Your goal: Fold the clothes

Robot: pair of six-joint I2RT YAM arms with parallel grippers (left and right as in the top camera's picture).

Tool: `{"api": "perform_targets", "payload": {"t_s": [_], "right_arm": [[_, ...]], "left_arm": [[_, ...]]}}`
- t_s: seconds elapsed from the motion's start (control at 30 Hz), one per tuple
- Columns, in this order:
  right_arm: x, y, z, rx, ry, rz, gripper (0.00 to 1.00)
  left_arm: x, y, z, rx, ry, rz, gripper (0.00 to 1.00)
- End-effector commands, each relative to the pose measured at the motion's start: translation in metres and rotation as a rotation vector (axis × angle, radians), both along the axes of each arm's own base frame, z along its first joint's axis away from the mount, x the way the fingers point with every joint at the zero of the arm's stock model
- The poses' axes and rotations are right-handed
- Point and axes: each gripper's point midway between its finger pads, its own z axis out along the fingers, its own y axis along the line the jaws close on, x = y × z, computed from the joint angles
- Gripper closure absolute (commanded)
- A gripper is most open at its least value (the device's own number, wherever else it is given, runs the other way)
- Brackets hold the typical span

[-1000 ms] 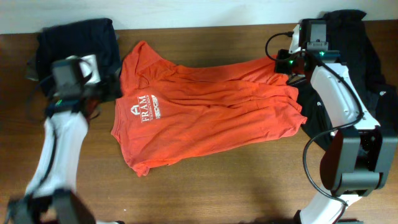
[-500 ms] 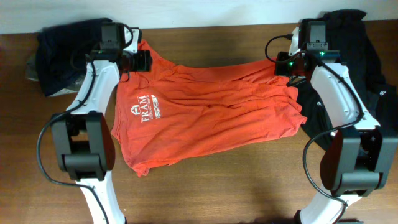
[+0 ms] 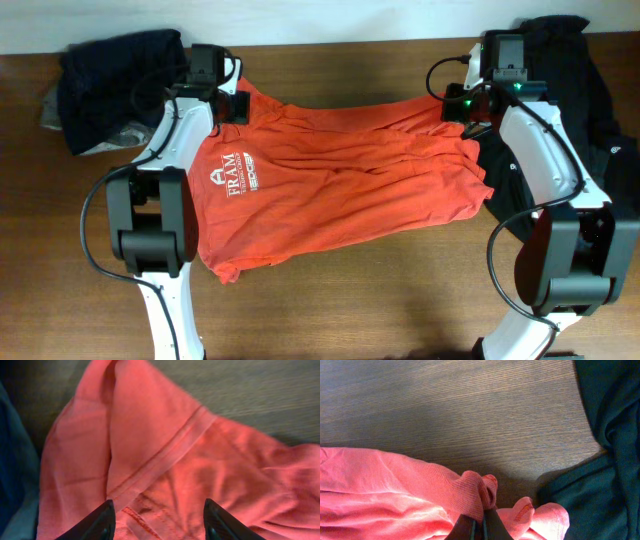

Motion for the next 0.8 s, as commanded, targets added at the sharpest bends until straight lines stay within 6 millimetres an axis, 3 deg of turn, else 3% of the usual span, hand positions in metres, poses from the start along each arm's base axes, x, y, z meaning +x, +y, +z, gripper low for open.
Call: {"api": "perform_targets", "payload": {"t_s": [0.0,0.17,0.5,0.67,0.77], "right_arm": [[0.001,-0.005,0.007,-0.015,-0.014,-0.01,0.96],[0.001,-0.005,0.006,-0.015,-0.011,-0.01,0.96],[-0.001,-0.005,0.005,-0.015,-0.002,-0.01,0.96],[-0.001,-0.005,0.005,-0.015,-0.003,-0.01,0.96],[-0.001,-0.005,0.005,-0.015,-0.002,-0.01,0.96]], "left_arm": [[0.006,0.016,-0.003,0.074,-0.011,0.034,0.44],[0.008,0.029,-0.003,0.125,-0.023,0.1,0.44],[0.013,0.014,-0.027,0.113,-0.015,0.071,0.45],[0.016,0.014,-0.03,0.115,-0.024,0.073,0.6],[0.02,0.013,-0.027,0.112,-0.045,0.074,0.63]]}}
